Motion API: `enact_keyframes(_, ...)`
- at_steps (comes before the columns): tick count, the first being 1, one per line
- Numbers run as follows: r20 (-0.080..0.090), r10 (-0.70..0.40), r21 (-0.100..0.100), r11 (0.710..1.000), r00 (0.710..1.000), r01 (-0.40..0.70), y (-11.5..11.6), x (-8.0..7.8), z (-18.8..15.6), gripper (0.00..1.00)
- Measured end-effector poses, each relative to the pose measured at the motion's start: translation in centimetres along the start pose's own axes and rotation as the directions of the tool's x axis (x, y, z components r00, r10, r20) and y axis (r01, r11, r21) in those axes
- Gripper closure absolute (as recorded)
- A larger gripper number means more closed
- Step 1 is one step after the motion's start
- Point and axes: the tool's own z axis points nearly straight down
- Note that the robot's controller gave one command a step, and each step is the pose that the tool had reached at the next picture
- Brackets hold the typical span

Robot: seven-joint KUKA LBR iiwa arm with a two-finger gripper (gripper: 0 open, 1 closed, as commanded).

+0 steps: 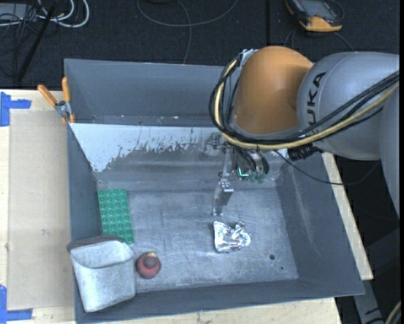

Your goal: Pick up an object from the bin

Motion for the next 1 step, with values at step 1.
enact_keyframes(1, 0.0, -0.155, 0.002, 0.988, 0.988, 0.155, -7.35, 0.91, 6.91, 0.0)
